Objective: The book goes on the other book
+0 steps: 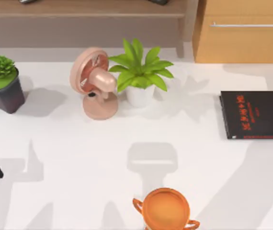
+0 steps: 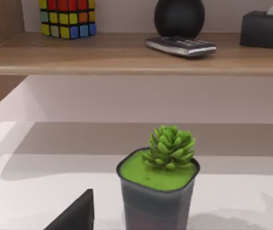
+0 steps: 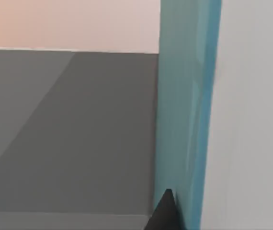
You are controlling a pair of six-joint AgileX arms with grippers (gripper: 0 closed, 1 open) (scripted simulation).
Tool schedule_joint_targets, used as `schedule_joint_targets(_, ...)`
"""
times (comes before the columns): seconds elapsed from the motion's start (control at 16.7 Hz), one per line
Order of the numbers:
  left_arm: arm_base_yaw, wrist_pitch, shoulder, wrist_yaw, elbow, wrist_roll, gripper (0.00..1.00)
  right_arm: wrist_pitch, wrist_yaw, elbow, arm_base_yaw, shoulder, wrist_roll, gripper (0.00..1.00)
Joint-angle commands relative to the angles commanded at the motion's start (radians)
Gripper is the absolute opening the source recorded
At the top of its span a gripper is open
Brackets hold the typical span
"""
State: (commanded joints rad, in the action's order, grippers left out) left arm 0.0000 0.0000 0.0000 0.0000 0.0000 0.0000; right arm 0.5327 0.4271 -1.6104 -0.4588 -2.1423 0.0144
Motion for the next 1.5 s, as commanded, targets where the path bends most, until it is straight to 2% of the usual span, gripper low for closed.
schedule_joint_targets(0.84, 0.0, 0.0, 0.0, 0.0, 0.0, 0.0, 1.0, -0.015, 0.01, 0.026, -0.009, 0.043, -0.003, 0.0)
schedule_joint_targets(0.96, 0.0, 0.0, 0.0, 0.0, 0.0, 0.0, 1.0, -0.006, -0.013, 0.05, -0.008, 0.074, -0.034, 0.0)
schedule_joint_targets(1.2, 0.0, 0.0, 0.0, 0.0, 0.0, 0.0, 1.0, 0.035, -0.137, 0.181, 0.014, 0.235, -0.216, 0.0)
schedule_joint_targets(1.5, 0.0, 0.0, 0.0, 0.0, 0.0, 0.0, 1.0, 0.1, -0.362, 0.443, 0.098, 0.523, -0.612, 0.0)
